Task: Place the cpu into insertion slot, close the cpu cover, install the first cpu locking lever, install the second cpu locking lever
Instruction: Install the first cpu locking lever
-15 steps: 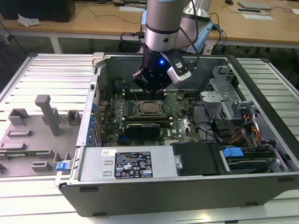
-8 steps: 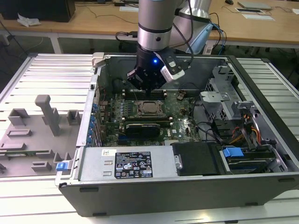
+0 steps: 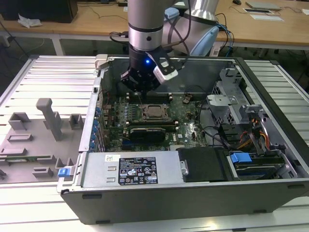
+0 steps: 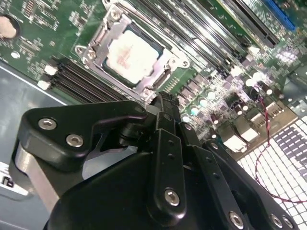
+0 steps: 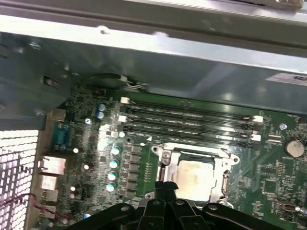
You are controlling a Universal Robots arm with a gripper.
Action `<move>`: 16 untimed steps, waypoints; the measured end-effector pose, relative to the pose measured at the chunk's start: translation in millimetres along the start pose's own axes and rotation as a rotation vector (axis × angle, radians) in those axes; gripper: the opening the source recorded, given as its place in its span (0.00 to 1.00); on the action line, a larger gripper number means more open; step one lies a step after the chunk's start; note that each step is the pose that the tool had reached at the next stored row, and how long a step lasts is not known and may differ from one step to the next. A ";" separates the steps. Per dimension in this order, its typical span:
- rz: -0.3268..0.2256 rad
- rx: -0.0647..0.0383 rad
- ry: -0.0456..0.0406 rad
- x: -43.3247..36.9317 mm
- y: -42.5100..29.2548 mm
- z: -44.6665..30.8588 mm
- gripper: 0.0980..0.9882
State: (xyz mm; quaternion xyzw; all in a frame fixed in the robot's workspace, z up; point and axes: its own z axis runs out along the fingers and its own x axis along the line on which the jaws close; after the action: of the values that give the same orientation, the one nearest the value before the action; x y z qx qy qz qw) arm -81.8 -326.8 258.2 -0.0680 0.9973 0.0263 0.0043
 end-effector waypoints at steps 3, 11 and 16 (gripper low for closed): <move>0.000 0.001 -0.0062 6.9 1.7 0.0 0.01; -0.002 0.003 -0.0285 26.0 4.8 0.1 0.01; -0.002 -0.033 -0.0593 31.3 5.6 0.2 0.01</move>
State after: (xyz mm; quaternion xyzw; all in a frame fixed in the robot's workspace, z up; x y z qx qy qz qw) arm -113.6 -325.5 257.9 -0.0681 0.9961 0.0446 0.0328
